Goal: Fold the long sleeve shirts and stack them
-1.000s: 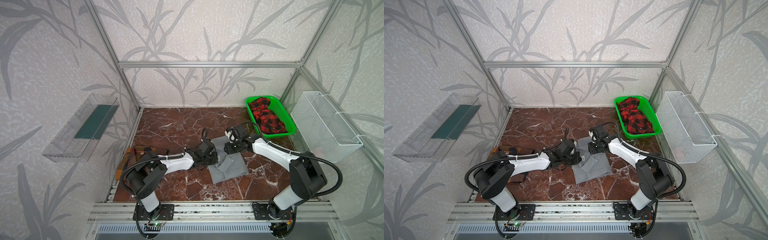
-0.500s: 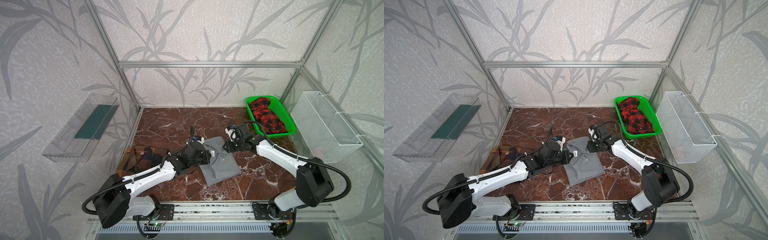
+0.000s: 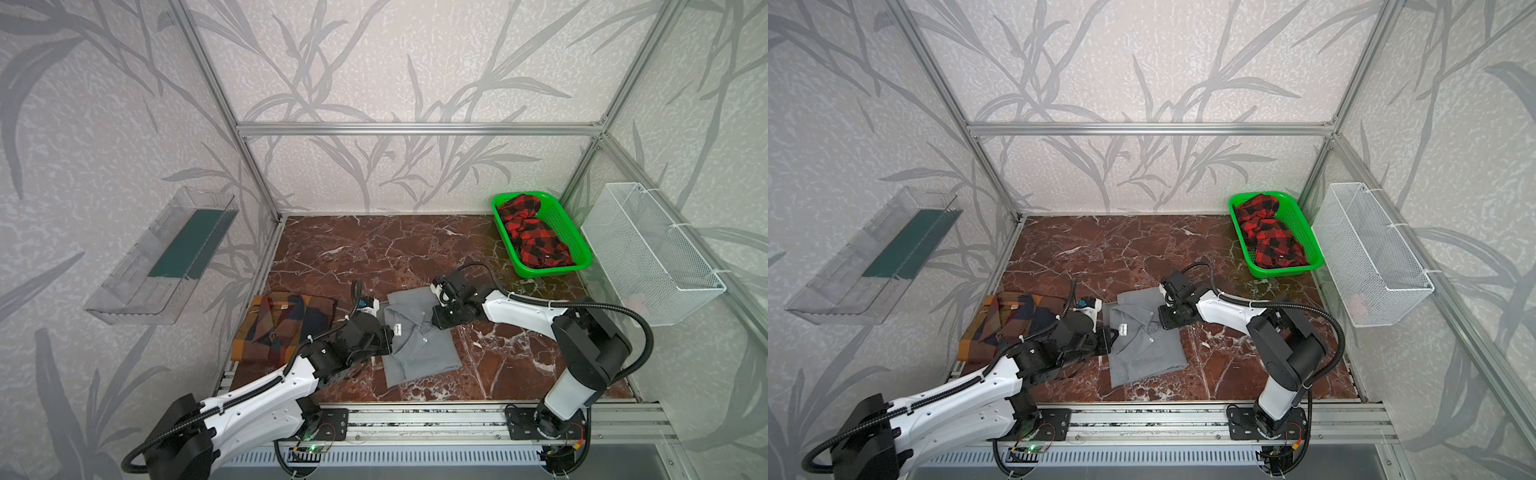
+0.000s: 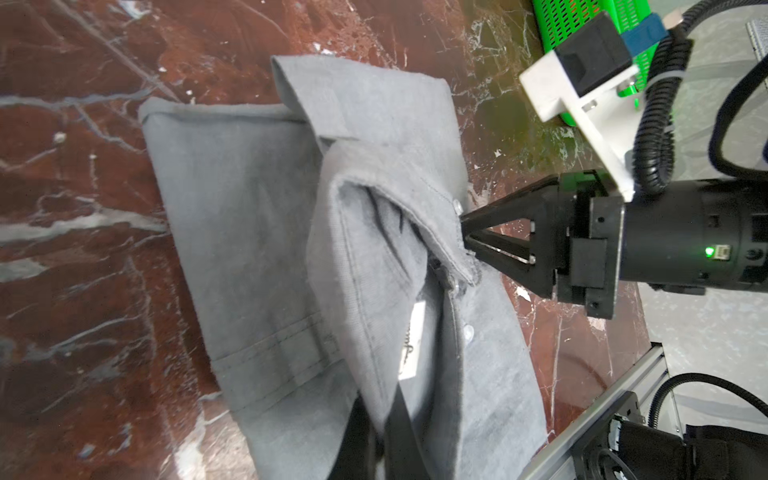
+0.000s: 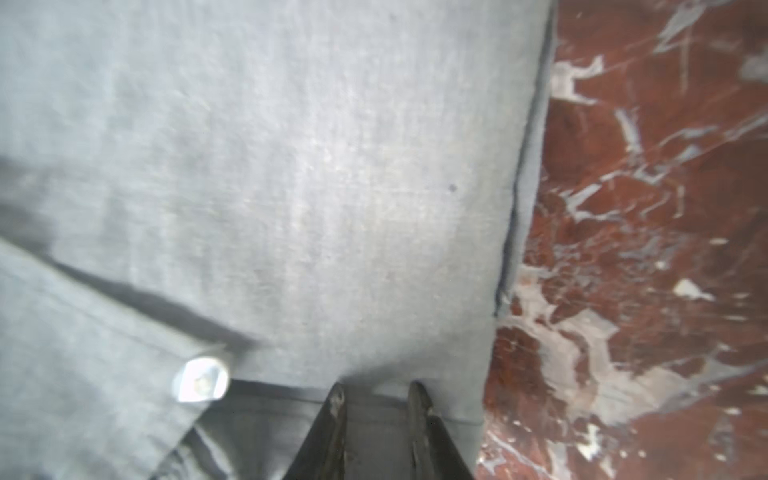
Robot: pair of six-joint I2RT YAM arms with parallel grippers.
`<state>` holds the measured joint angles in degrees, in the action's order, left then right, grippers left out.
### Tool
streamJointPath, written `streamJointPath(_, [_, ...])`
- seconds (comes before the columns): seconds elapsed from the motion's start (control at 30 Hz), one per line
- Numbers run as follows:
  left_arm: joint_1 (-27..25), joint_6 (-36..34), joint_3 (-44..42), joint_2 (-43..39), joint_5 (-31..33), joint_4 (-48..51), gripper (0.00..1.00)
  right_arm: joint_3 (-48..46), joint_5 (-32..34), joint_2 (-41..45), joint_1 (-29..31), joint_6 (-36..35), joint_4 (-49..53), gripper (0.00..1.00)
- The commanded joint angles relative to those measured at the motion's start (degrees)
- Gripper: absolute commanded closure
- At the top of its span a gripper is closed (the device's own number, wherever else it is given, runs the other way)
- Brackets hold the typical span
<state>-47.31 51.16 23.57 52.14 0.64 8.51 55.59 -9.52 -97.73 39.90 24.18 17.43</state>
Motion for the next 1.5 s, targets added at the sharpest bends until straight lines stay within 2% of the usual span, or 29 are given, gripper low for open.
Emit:
streamJointPath(0.0, [-0.1, 0.9, -2.5, -1.8, 3.3, 3.6, 1.00, 0.8, 4.7, -2.4, 1.6, 2.1, 0.4, 0.74])
streamJointPath(0.07, [0.2, 1.0, -3.7, -4.5, 4.8, 5.5, 1.00, 1.5, 7.8, -2.8, 2.8, 2.1, 2.3, 0.74])
streamJointPath(0.2, [1.6, 0.9, -4.6, -10.5, 7.7, 12.1, 1.00, 1.0, 8.9, -0.9, 3.1, 3.3, 3.3, 0.73])
streamJointPath(0.3, [2.7, 0.7, -5.1, -14.1, 8.4, 15.8, 0.89, 0.8, 7.7, 2.9, 4.2, 3.1, 2.0, 0.71])
streamJointPath(0.37, [3.1, 0.7, -5.3, -15.5, 9.0, 17.9, 0.71, 2.2, 5.4, 3.9, 5.1, 1.8, 2.0, 0.70])
streamJointPath(0.5, [3.2, 1.0, -4.7, -17.4, 9.3, 20.7, 0.68, 6.3, 5.5, 3.8, 6.2, -1.4, 2.7, 0.70])
streamJointPath(0.6, [3.2, 1.0, -2.7, -19.0, 10.8, 24.1, 0.67, 9.9, 1.4, 0.3, 6.3, -4.9, 0.7, 0.71])
streamJointPath(0.73, [3.2, 0.3, -0.1, -20.0, 12.5, 27.9, 0.61, 17.5, 1.0, -8.4, 7.6, -8.0, 3.9, 0.77])
streamJointPath(0.87, [3.3, 0.6, 1.1, -20.1, 13.1, 29.3, 0.60, 19.4, 2.1, -13.0, 8.0, -6.9, 2.4, 0.81])
streamJointPath(1.03, [3.3, 0.4, 2.1, -19.6, 12.9, 29.0, 0.59, 19.9, 12.2, -15.5, 7.2, -1.3, 7.2, 0.95])
streamJointPath(1.13, [3.4, -0.3, 3.3, -18.4, 12.4, 28.4, 0.59, 16.5, 17.1, -14.1, 4.7, 3.7, 9.1, 0.98])
streamJointPath(1.23, [3.3, -1.4, 4.7, -16.5, 11.4, 27.6, 0.59, 8.8, 17.7, -9.7, 0.3, 8.7, 6.7, 1.00])
streamJointPath(1.4, [3.4, -3.9, 6.7, -13.1, 8.9, 25.1, 0.57, -8.1, 17.4, 4.9, -8.6, 17.2, 3.3, 1.00])
streamJointPath(1.47, [3.5, -5.0, 7.5, -11.1, 7.1, 23.9, 0.56, -14.4, 17.1, 12.4, -10.3, 19.0, 2.8, 0.98])
